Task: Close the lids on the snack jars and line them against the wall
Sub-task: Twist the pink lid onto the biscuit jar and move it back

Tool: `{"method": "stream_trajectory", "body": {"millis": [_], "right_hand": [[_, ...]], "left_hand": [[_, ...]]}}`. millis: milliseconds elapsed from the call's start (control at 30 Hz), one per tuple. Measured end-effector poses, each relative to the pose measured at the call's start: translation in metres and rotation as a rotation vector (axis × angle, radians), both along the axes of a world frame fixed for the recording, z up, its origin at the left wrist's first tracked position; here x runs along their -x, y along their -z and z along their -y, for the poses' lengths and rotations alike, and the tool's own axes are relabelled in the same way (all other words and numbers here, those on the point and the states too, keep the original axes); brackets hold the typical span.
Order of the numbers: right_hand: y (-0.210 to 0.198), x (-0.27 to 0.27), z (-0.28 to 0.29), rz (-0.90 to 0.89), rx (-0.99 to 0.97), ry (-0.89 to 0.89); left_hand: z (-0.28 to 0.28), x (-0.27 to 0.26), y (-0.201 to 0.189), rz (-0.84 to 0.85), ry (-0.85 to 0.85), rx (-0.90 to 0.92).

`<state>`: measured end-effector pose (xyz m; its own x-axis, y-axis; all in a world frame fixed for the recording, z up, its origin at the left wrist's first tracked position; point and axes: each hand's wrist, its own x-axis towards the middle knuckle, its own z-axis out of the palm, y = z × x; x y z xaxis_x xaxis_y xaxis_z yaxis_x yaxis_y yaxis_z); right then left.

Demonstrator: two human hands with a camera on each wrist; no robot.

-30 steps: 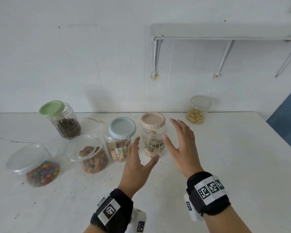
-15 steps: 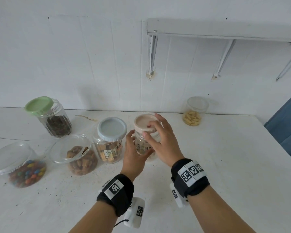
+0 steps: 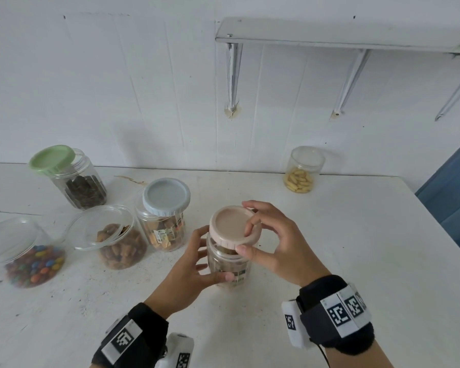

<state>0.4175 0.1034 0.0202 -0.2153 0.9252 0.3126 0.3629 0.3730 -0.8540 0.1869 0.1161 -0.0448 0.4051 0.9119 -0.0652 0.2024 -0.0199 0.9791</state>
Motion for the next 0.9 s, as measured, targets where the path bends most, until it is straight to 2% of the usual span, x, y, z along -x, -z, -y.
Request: {"method": "stream_trajectory", "body": {"millis": [400,667,767,900], "right_hand": [[-0.022,0.012,0.027,0.141,0.13,-0.066],[-0.039,0.022,0.021,0.457,0.205,-0.241],[-0.043,0.023,0.02,0.447,0.23,-0.283],[-0.047,0.022,0.021,0.338,0.245,-0.306]], "left_hand": [[0.023,0.008,-0.002,-0.011,0.037,-0.057],[0.026,0.014,-0.004,0.0,0.073,-0.062],[0.025,0.014,-0.006,0.007,0.099,-0.046],[0.024,0.015,-0.006,0.019,0.118,-0.032]]}}
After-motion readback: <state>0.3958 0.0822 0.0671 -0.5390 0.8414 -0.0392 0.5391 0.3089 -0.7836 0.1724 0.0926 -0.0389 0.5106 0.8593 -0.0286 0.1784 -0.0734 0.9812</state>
